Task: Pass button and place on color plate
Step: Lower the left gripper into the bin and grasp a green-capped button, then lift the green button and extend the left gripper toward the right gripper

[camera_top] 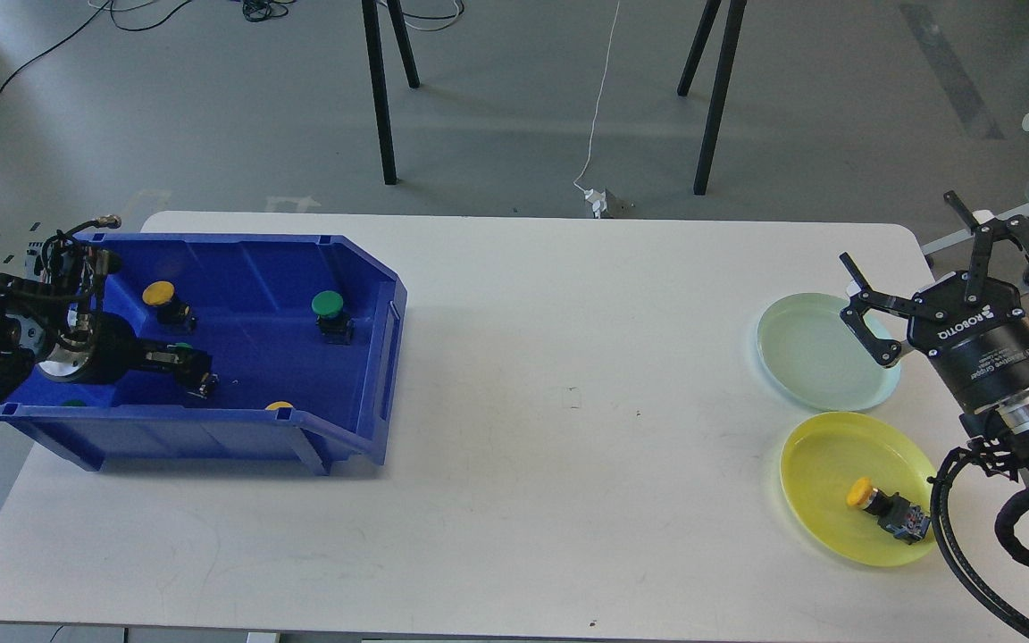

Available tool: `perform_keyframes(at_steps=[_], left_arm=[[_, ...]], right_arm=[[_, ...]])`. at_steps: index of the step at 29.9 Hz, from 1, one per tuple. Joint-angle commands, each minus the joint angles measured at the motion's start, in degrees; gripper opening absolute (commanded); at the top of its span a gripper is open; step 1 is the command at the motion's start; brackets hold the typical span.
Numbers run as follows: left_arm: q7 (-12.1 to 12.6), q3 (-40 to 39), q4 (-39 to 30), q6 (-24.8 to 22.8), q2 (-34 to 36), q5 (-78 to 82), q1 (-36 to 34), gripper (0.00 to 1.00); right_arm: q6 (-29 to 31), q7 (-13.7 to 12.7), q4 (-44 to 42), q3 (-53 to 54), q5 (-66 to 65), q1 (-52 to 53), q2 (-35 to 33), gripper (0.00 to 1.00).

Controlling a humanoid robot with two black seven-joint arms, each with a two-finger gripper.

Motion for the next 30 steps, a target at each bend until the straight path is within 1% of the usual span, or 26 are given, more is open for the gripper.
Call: perform_keyframes(at_steps=[1, 2, 5, 9, 11, 12, 14, 18, 20, 22, 25, 27, 28, 30], left_arm=[[0.0, 0.09, 0.04, -0.04, 0.06, 0.05, 0.0, 0.09], [0.0, 0.18, 0.04, -0.04, 0.15, 0.05, 0.0, 0.07], [0.0, 0.18, 0.04, -0.04, 0.41, 0.14, -0.18, 0.05], [0.0, -1.22, -1.27, -0.18, 0.67, -0.9, -1.31, 0.04], [0.0, -2.72, -3.2, -0.18, 1.9, -3.36, -2.46, 0.05], [0.0, -3.59, -5.12, -0.18, 3.73, -4.59, -3.07, 0.05], [0.0, -6.23, -11.7, -0.18, 8.65, -7.4, -4.13, 0.05], [0.0, -14.83, -28.13, -0.18, 17.97, -14.52, -3.34, 0.05], [0.0, -16.78, -33.85, -0.18, 20.7, -18.47, -2.73, 0.05], [0.0, -18.01, -38.95, -0.18, 22.38, -23.83, -1.76, 0.05], [0.0, -20.82, -46.42, -0.18, 22.56, -29.9, -1.76, 0.05], [0.0, -22.75, -51.08, -0.18, 21.25, -31.93, -1.67, 0.05], [0.0, -23.72, -53.28, -0.18, 19.33, -33.24, -1.76, 0.05], [0.0, -24.34, -55.23, -0.18, 14.41, -36.14, -2.28, 0.05]], right_arm=[[0.0, 0.0, 0.0, -0.09, 0.0, 0.0, 0.0, 0.97], [0.0, 0.0, 0.0, -0.09, 0.0, 0.0, 0.0, 0.97], [0.0, 0.0, 0.0, -0.09, 0.0, 0.0, 0.0, 0.97], [0.0, 0.0, -0.09, -0.09, 0.0, -0.09, 0.0, 0.97], [0.0, 0.09, 0.0, -0.09, 0.0, -0.09, 0.0, 0.97], [0.0, 0.09, 0.0, -0.09, 0.0, -0.18, 0.0, 0.97], [0.0, 0.09, -0.09, -0.01, 0.0, -0.18, 0.0, 0.97], [0.0, 0.09, -0.17, -0.01, -0.18, -0.18, 0.0, 0.99], [0.0, 0.09, -0.09, -0.01, -0.35, -0.18, -0.26, 0.99], [0.0, 0.09, 0.17, -0.18, -1.84, -0.18, -2.01, 0.99], [0.0, 0.09, 1.14, -0.53, -8.58, -0.18, -4.12, 0.99], [0.0, 0.18, 2.11, -0.45, -14.47, -0.18, -4.74, 0.99], [0.0, 0.27, 2.2, -0.1, -17.81, -0.09, -4.92, 0.99], [0.0, 0.44, 2.29, -0.01, -23.26, 0.26, -4.92, 0.99]])
